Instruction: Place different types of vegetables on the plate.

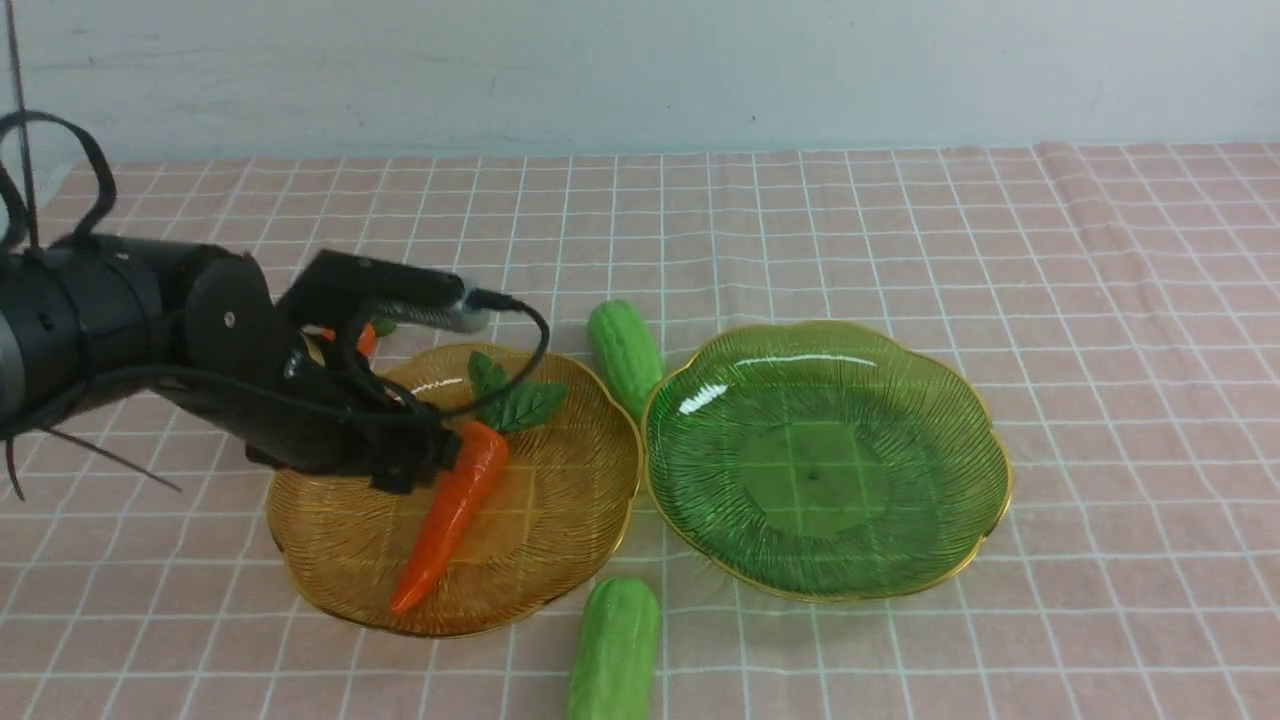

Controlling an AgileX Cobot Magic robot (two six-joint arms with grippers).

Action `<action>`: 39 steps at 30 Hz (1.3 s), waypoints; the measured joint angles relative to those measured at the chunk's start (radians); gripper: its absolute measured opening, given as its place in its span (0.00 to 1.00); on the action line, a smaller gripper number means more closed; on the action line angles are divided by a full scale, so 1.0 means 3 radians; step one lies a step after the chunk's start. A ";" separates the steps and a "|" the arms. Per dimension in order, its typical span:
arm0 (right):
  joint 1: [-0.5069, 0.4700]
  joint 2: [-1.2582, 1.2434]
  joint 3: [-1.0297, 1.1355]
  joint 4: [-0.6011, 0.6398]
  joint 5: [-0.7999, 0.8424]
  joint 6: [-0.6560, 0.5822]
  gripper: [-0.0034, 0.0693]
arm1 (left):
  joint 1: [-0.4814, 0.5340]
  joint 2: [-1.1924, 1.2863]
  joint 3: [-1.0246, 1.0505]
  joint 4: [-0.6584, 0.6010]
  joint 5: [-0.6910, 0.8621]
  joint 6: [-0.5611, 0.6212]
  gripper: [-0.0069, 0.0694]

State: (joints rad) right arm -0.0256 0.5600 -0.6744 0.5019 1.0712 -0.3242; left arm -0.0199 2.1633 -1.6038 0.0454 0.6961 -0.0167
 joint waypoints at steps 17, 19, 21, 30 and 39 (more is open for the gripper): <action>0.0000 0.0272 -0.0327 0.0378 0.0026 0.0038 0.03 | 0.0095 -0.1068 -0.0243 -0.0310 0.0977 0.0030 0.33; 0.0000 0.0398 -0.0363 0.0507 0.0052 -0.0031 0.03 | 0.0044 -0.1239 -0.0162 -0.0472 0.0977 0.0133 0.33; 0.0000 0.0508 -0.0391 0.0648 0.0089 -0.0146 0.03 | -0.0057 -0.1417 -0.0029 -0.0632 0.0980 0.0291 0.33; 0.0029 0.1001 -0.0527 0.0974 0.0181 -0.0433 0.03 | -0.0268 -0.1675 0.1029 -0.0938 0.0769 0.0477 0.33; 0.0770 0.1572 -0.0847 0.0589 -0.0139 -0.0164 0.03 | -0.0269 -0.1338 0.1330 -0.1113 0.0333 0.0756 0.33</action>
State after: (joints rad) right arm 0.2055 1.0315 -0.9284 0.6787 1.0294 -0.3734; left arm -0.1007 1.7620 -1.2048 -0.2885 0.7961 0.2102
